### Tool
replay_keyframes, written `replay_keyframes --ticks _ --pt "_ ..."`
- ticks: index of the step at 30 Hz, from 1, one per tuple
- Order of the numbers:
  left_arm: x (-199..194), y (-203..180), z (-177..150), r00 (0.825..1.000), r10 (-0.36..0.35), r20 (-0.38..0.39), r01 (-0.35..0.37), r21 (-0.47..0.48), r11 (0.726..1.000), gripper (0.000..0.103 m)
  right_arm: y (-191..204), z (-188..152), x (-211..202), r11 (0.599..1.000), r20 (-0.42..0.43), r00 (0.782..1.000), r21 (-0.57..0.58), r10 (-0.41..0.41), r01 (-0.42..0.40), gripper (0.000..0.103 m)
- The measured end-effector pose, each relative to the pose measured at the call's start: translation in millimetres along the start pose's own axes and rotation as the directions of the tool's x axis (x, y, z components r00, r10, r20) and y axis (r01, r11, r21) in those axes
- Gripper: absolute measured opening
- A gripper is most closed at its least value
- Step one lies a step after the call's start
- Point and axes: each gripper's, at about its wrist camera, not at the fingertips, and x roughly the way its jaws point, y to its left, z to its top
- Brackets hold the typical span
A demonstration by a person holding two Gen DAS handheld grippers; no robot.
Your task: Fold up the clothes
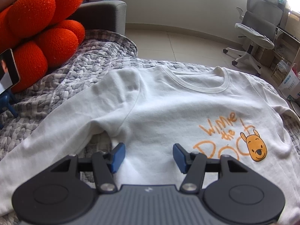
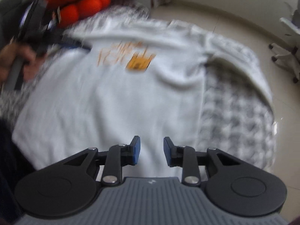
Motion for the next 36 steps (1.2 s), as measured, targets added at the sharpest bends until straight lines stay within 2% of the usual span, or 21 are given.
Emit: replay_keyframes --ticks 4,8,13,16,18,19,23,27,28,30,31,36 --pt "-0.1 2.9 1.6 1.0 -0.011 0.009 0.011 -0.018 1.0 0.058 -14.2 32.8 8.8 0.999 0.064 0.997 0.012 0.033 -0.034 0.032" --pt "1.2 6.6 3.3 1.0 -0.025 0.009 0.025 -0.036 0.999 0.058 -31.3 67.9 45.1 0.999 0.05 0.998 0.024 0.036 -0.037 0.032" --pt "3.2 7.7 4.7 0.999 -0.033 0.004 0.033 -0.038 0.999 0.058 -59.5 124.1 80.4 1.0 0.107 0.994 0.02 -0.025 0.023 0.032" --pt "4.4 8.0 6.0 0.999 -0.035 0.0 0.035 -0.037 0.999 0.058 -75.5 158.2 101.6 0.997 0.152 0.986 0.018 -0.071 0.069 0.04" --pt "5.3 8.2 6.9 0.999 -0.037 -0.002 0.037 -0.037 0.999 0.058 -82.7 176.9 117.0 0.996 0.167 0.982 0.001 -0.092 0.093 0.051" --pt "5.7 8.3 7.3 0.999 -0.038 -0.003 0.037 -0.039 0.999 0.058 -85.4 184.9 124.8 0.995 0.169 0.981 -0.007 -0.099 0.101 0.051" --pt "7.2 9.1 8.8 0.999 -0.041 -0.003 0.041 -0.044 0.998 0.059 -90.7 204.9 151.8 0.995 0.17 0.981 -0.023 -0.089 0.095 0.051" --pt "8.5 10.5 10.1 0.999 -0.046 -0.003 0.046 -0.048 0.998 0.059 -81.3 205.3 173.3 0.987 0.117 0.992 -0.146 -0.048 0.065 0.05" --pt "8.8 11.1 10.3 0.999 -0.049 -0.003 0.049 -0.051 0.998 0.059 -78.7 204.9 178.6 0.982 0.102 0.994 -0.179 -0.038 0.056 0.043" --pt "8.8 11.7 10.2 0.999 -0.051 -0.002 0.051 -0.052 0.997 0.059 -75.2 204.9 185.0 0.974 0.08 0.996 -0.225 -0.025 0.042 0.013" --pt "8.7 11.7 10.4 0.999 -0.051 -0.001 0.051 -0.054 0.997 0.059 -75.9 206.1 183.7 0.974 0.086 0.996 -0.22 -0.031 0.049 0.008" --pt "7.8 11.8 10.7 0.999 -0.049 0.004 0.05 -0.068 0.996 0.059 -74.2 207.0 185.1 0.968 0.14 0.985 -0.217 -0.1 0.129 0.002"
